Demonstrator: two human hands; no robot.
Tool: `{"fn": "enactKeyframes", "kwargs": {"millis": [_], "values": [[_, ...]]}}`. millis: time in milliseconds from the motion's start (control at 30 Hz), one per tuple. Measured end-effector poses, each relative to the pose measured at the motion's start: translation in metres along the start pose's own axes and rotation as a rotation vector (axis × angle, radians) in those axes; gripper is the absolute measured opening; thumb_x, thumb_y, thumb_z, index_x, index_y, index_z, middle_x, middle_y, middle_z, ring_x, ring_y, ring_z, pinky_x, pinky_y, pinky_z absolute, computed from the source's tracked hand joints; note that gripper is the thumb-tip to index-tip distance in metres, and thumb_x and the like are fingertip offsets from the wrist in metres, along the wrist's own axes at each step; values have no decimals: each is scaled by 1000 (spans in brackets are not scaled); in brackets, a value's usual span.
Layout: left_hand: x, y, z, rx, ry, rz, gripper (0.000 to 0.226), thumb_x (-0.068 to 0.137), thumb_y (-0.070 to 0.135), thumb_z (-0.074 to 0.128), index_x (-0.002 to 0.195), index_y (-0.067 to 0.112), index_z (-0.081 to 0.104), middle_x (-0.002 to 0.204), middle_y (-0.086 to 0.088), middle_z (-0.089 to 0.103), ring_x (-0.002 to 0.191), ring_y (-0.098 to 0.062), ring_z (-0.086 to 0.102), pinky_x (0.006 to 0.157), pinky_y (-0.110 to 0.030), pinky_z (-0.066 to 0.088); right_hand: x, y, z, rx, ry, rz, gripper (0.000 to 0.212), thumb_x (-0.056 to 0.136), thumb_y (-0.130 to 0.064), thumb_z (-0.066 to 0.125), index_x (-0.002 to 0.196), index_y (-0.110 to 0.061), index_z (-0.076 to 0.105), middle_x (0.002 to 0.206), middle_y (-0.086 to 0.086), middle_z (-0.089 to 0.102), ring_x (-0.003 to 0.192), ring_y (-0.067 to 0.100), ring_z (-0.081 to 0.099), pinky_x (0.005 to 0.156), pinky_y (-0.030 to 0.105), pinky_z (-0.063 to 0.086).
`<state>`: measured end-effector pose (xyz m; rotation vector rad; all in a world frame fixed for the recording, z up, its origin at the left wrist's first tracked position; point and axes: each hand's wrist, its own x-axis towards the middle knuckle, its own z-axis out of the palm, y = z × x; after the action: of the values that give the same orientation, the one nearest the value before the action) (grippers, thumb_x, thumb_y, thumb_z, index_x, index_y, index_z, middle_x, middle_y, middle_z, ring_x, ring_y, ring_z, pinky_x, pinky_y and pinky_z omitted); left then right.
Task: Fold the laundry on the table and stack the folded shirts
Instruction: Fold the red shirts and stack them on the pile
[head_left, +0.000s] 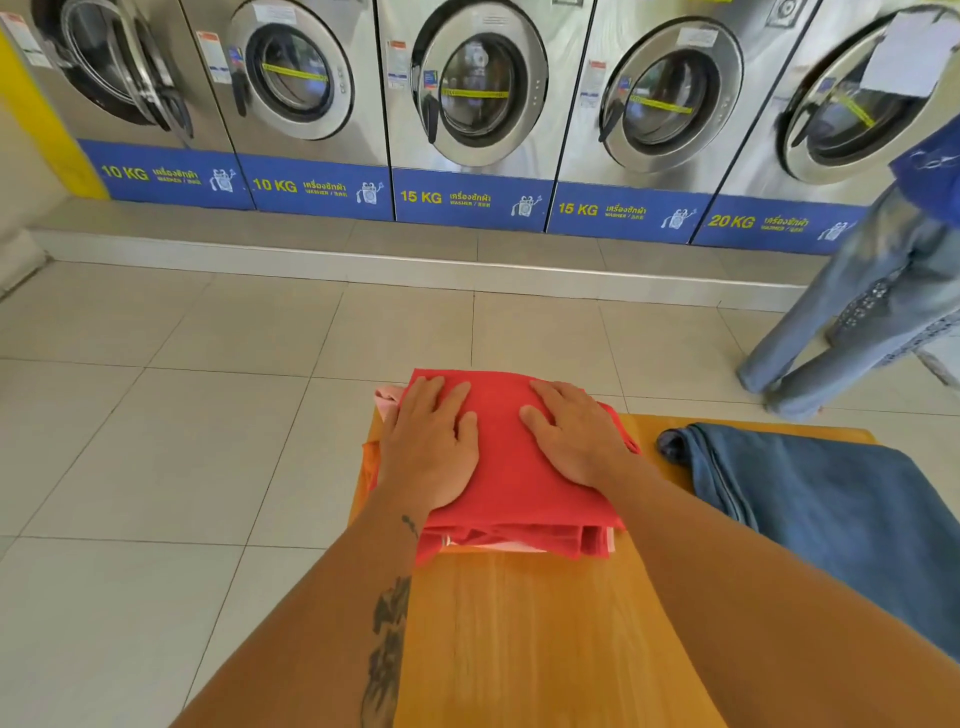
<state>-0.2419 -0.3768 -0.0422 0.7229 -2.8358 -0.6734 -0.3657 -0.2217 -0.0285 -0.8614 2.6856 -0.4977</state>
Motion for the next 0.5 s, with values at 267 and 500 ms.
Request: {"fn": "enactKeyframes", "kwargs": {"millis": [267, 500], "values": [[0, -3, -3, 2, -86, -99, 61, 97, 53, 21, 155, 33, 20, 167, -4, 5, 153, -23, 1, 123, -49, 6, 11, -36, -26, -355, -82, 103, 69, 91, -48, 21, 151, -16, 33, 161, 10, 26, 150, 32, 15, 116, 66, 2], [-2, -1, -2, 19, -82, -123, 62, 96, 55, 19, 155, 35, 19, 166, -4, 6, 152, -26, 3, 123, -51, 7, -9, -13, -16, 35, -51, 233, 69, 93, -58, 25, 151, -19, 32, 158, 4, 33, 147, 27, 26, 117, 61, 14]]}}
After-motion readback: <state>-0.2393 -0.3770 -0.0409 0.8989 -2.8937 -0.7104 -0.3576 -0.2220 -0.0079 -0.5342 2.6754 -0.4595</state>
